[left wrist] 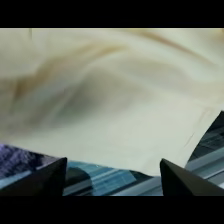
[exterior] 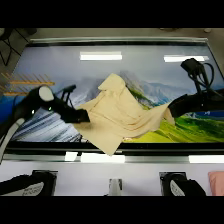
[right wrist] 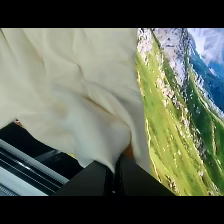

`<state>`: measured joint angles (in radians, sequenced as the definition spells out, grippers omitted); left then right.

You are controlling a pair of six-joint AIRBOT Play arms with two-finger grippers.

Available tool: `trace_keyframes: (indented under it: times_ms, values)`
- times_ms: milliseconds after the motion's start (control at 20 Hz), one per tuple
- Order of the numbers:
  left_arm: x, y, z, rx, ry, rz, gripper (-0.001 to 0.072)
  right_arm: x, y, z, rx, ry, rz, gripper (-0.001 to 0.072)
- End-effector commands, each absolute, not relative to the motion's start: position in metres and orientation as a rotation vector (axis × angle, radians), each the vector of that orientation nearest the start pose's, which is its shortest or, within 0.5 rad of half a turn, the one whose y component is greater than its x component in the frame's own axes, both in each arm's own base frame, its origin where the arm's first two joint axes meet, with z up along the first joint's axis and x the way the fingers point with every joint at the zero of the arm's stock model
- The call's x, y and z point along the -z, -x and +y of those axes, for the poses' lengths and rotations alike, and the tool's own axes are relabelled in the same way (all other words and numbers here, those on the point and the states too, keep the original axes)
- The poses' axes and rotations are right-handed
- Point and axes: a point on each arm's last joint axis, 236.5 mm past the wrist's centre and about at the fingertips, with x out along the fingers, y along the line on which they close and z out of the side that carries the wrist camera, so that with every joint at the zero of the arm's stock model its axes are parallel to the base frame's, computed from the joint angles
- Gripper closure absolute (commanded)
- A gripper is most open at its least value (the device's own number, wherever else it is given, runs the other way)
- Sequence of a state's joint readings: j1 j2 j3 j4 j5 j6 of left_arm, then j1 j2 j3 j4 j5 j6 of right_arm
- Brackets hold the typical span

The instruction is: Fold the shirts.

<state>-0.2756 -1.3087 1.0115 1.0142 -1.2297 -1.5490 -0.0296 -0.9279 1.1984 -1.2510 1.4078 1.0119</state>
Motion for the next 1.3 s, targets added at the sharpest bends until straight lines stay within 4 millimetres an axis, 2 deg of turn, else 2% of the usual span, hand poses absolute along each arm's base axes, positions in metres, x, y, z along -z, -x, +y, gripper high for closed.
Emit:
trace_keyframes:
  times_ms: [0,100,250,450,650,700,800,850,900,950,1000,1050,1100,1150,1200,1250]
  values:
    - [0.051,-0.227,-0.218,0.453,0.696,1.561,-0.0013,-0.136,-0.312,0.065,-0.529,0.263,1.008,0.0686]
    - [0.068,-0.213,-0.232,0.406,0.844,1.558,-0.0013,-0.137,-0.314,0.065,-0.525,0.262,0.997,0.0686]
    - [0.084,-0.201,-0.251,0.383,0.864,1.559,-0.0013,-0.136,-0.313,0.065,-0.528,0.262,1.002,0.0686]
    - [0.096,-0.212,-0.274,0.287,1.001,1.535,-0.0012,-0.136,-0.312,0.065,-0.531,0.260,1.004,0.0686]
    - [0.110,-0.214,-0.281,0.217,1.063,1.546,0.0001,-0.136,-0.312,0.065,-0.530,0.260,1.003,0.0686]
    - [0.112,-0.215,-0.283,0.209,1.065,1.542,0.0044,-0.136,-0.312,0.065,-0.530,0.260,1.003,0.0686]
    - [0.109,-0.228,-0.286,0.210,1.051,1.488,0.0399,-0.137,-0.313,0.066,-0.531,0.259,1.002,0.0686]
    - [0.103,-0.238,-0.289,0.225,1.045,1.453,0.0625,-0.138,-0.314,0.067,-0.533,0.255,0.995,0.0686]
    - [0.090,-0.252,-0.295,0.301,0.996,1.394,0.0674,-0.140,-0.315,0.069,-0.536,0.253,0.980,0.0686]
    - [0.065,-0.269,-0.304,0.430,0.907,1.297,0.0676,-0.147,-0.318,0.069,-0.540,0.272,0.950,0.0686]
    - [0.030,-0.287,-0.312,0.562,0.806,1.169,0.0677,-0.161,-0.322,0.069,-0.531,0.289,0.903,0.0686]
    - [-0.019,-0.304,-0.318,0.691,0.697,1.010,0.0678,-0.188,-0.328,0.066,-0.500,0.309,0.816,0.0686]
    - [-0.070,-0.319,-0.316,0.756,0.633,0.871,0.0678,-0.226,-0.337,0.063,-0.453,0.335,0.693,0.0686]
    - [-0.131,-0.334,-0.307,0.798,0.573,0.714,0.0678,-0.276,-0.343,0.057,-0.390,0.367,0.540,0.0686]
    - [-0.195,-0.342,-0.292,0.822,0.522,0.557,0.0679,-0.351,-0.342,0.048,-0.300,0.404,0.319,0.0686]
    - [-0.270,-0.343,-0.269,0.828,0.496,0.377,0.0678,-0.424,-0.328,0.039,-0.207,0.433,0.102,0.0686]
